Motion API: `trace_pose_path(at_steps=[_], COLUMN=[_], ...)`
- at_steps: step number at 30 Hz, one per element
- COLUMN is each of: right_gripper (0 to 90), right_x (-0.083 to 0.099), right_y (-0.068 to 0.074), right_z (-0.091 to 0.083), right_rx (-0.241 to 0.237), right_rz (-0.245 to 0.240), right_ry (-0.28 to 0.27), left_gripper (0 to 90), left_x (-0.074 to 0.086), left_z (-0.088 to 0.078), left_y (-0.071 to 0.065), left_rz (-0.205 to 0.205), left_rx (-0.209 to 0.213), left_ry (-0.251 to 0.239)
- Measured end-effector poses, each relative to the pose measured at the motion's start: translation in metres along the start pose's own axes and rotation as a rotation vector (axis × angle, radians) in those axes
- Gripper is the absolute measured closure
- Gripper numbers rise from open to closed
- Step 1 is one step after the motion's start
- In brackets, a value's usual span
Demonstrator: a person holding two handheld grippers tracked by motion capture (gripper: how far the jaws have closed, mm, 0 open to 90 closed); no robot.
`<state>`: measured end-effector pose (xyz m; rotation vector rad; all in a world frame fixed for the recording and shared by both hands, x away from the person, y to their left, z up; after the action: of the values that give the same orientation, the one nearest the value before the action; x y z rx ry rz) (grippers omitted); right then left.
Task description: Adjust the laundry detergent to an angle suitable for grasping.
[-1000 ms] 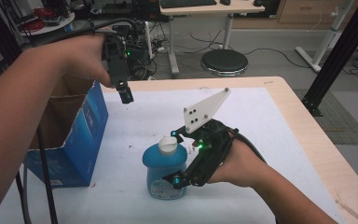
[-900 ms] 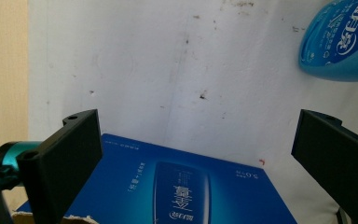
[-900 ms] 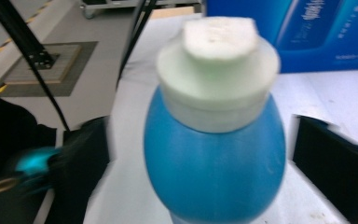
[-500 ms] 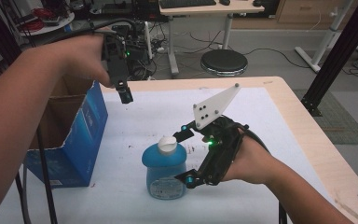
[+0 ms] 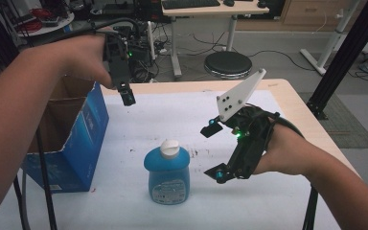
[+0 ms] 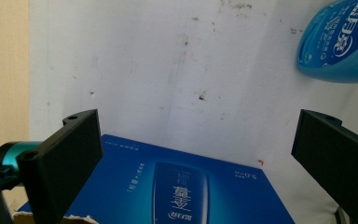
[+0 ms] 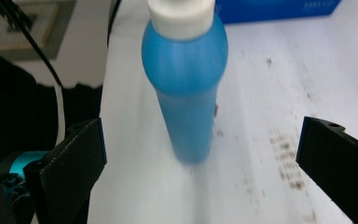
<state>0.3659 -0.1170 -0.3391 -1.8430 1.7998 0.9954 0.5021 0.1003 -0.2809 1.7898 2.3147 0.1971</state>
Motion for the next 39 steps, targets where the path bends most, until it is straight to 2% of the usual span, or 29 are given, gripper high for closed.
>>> trace_pose_path(at_steps=[1,2,4,5,8,9,10,11,13,14,18,22,24,25,26,28,34,39], right_gripper=[0.6,0.6,0.6,0.6,0.6,0.6,0.6,0.6,0.7,0.7,0.7,0.7,0.8,0.8,0.8,0.8,0.8,0.8], right_x=[0.001,0.001,0.002,0.002,0.0,0.0,-0.001,-0.004,-0.005,-0.008,-0.012,-0.02,-0.029,-0.029,-0.033,-0.036,-0.044,-0.046], right_y=[0.0,0.0,-0.001,-0.001,-0.001,-0.001,-0.001,-0.001,-0.001,0.0,0.005,0.011,0.018,0.018,0.022,0.026,0.034,0.037], right_z=[-0.005,-0.005,-0.011,-0.011,-0.025,-0.025,-0.028,-0.038,-0.041,-0.049,-0.062,-0.073,-0.086,-0.086,-0.091,-0.095,-0.103,-0.105], right_rx=[0.017,0.017,0.028,0.028,0.048,0.048,0.053,0.057,0.058,0.057,0.056,0.053,0.056,0.056,0.061,0.062,0.067,0.073], right_rz=[0.011,0.011,0.021,0.021,0.034,0.034,0.043,0.052,0.055,0.068,0.088,0.087,0.084,0.084,0.077,0.072,0.056,0.045], right_ry=[0.056,0.056,0.115,0.115,0.242,0.242,0.274,0.349,0.369,0.418,0.515,0.542,0.58,0.58,0.609,0.631,0.653,0.646], left_gripper=[1.8,1.8,1.7,1.8,1.8,1.7,1.7,1.8,1.7,1.8,1.8,1.7,1.8,1.8,1.8,1.8,1.7,1.8], left_x=[0.0,0.0,-0.001,-0.001,-0.002,-0.002,-0.003,-0.003,-0.003,-0.004,-0.006,-0.007,-0.007,-0.007,-0.007,-0.008,-0.009,-0.01], left_z=[0.0,0.0,0.0,0.0,-0.001,-0.001,-0.002,-0.002,-0.003,-0.003,-0.003,0.0,0.001,0.001,0.001,0.002,0.004,0.004], left_y=[-0.001,-0.001,-0.001,-0.001,-0.003,-0.003,-0.003,-0.003,-0.003,-0.002,-0.002,-0.002,-0.002,-0.002,-0.001,-0.001,-0.001,-0.002], left_rz=[0.0,0.0,0.005,0.005,0.009,0.009,0.013,0.014,0.017,0.019,0.021,0.026,0.027,0.027,0.026,0.029,0.021,0.014], left_rx=[0.004,0.004,0.005,0.005,0.005,0.005,0.005,0.006,0.003,0.006,0.005,0.008,0.011,0.012,0.01,0.013,0.015,0.014], left_ry=[0.003,0.003,0.006,0.006,0.0,0.0,0.0,0.002,0.003,0.005,0.006,0.01,0.016,0.014,0.011,0.012,0.007,0.019])
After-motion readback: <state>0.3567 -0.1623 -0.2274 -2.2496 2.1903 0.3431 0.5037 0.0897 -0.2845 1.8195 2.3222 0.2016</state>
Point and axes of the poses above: each handheld gripper's, and its own axes: z roughly forward along the jaws, x roughly out of its underside, y roughly to its left, the point moved 5 cm from there along z, roughly forward along the jaws, and after that the axes turned 12 degrees about -x, right-handed, at the moved point
